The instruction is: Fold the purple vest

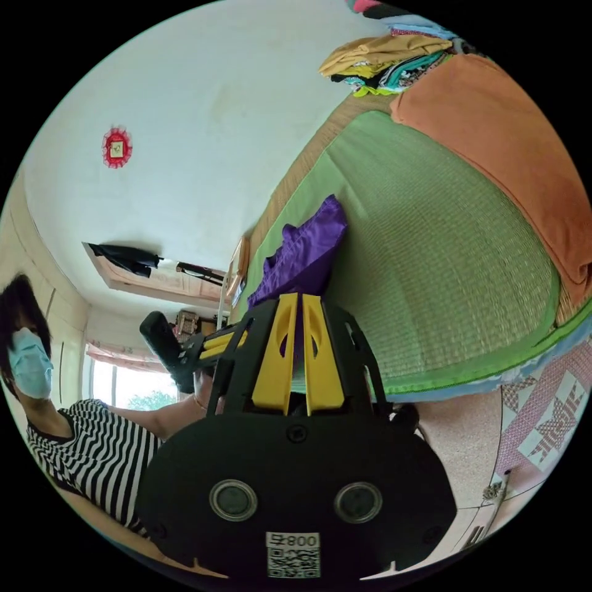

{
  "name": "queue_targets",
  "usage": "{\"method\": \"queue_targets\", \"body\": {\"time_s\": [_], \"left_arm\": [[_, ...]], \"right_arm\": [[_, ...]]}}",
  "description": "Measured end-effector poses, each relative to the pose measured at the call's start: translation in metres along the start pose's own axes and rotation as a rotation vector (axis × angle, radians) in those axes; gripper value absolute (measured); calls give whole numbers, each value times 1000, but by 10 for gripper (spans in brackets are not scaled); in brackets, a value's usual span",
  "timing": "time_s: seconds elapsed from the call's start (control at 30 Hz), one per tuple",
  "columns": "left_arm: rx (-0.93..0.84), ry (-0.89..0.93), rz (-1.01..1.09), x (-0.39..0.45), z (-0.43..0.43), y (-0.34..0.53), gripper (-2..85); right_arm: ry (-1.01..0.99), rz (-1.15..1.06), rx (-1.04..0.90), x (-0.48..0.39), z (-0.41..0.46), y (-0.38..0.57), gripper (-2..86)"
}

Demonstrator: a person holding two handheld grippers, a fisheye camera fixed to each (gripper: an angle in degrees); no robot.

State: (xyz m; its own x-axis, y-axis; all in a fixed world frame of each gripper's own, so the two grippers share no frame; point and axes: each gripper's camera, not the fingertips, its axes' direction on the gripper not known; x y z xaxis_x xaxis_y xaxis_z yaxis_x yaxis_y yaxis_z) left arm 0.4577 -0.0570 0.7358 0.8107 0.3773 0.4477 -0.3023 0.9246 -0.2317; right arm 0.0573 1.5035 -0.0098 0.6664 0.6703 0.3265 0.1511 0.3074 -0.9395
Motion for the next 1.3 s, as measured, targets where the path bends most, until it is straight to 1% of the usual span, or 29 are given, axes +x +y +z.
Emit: {"method": "queue_targets", "body": {"time_s": [0.1,0.3,0.4,0.5,0.73,0.9,1.03,1.13,1.23,1.3], "left_arm": [[23,23,-26,-6,0,5,9],[42,35,-31,-14,9,16,8],[54,52,-35,-22,17,24,8],[67,74,-47,-32,26,35,8],[93,126,-74,-61,51,64,8],[133,154,-96,-92,68,95,9],[175,181,-138,-118,76,122,8],[221,198,-167,-137,78,148,8],[282,219,-204,-158,76,178,8],[334,246,-245,-175,74,206,8]], "right_arm": [[-13,43,-47,34,29,-45,82],[-71,141,-124,84,107,-126,102],[-81,169,-130,95,135,-158,102],[-36,185,-169,102,165,-189,94],[-34,171,-204,88,217,-245,64],[-16,161,-229,60,253,-273,21],[-7,149,-215,28,267,-286,12],[-19,104,-198,-16,275,-298,9],[1,24,-196,-82,288,-310,8],[6,-40,-195,-142,306,-318,8]]}}
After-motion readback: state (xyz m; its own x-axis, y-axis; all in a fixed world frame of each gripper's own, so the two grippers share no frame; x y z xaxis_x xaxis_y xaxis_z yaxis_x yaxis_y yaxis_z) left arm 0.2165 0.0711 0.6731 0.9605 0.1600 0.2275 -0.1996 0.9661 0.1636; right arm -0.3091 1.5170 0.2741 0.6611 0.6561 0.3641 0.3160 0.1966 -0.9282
